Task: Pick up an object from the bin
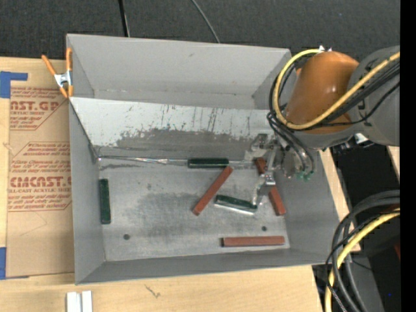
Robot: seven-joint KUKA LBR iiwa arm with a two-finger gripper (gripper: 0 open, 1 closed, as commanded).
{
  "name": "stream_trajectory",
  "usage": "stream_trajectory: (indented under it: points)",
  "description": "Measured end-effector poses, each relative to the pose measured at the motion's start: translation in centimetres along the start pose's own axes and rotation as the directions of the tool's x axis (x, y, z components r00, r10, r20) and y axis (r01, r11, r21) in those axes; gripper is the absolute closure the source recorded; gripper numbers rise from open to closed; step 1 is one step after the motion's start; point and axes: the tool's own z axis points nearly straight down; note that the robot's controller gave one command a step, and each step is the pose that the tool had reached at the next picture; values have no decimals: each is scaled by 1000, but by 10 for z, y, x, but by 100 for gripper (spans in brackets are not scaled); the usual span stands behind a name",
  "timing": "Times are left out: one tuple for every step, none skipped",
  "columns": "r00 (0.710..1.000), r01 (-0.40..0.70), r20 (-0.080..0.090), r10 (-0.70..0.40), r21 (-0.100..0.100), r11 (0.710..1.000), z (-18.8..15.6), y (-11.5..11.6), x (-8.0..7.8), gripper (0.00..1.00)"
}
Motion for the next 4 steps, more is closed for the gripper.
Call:
stream_trajectory:
  points:
    - [988,152,-10,-152,-1,988,32,9,0,0]
    - [984,180,16,-180,5,984,98,21,14,100]
    - [984,180,16,-180,5,984,98,21,13,100]
    - [982,190,0,-190,1,982,-57,14,-15,100]
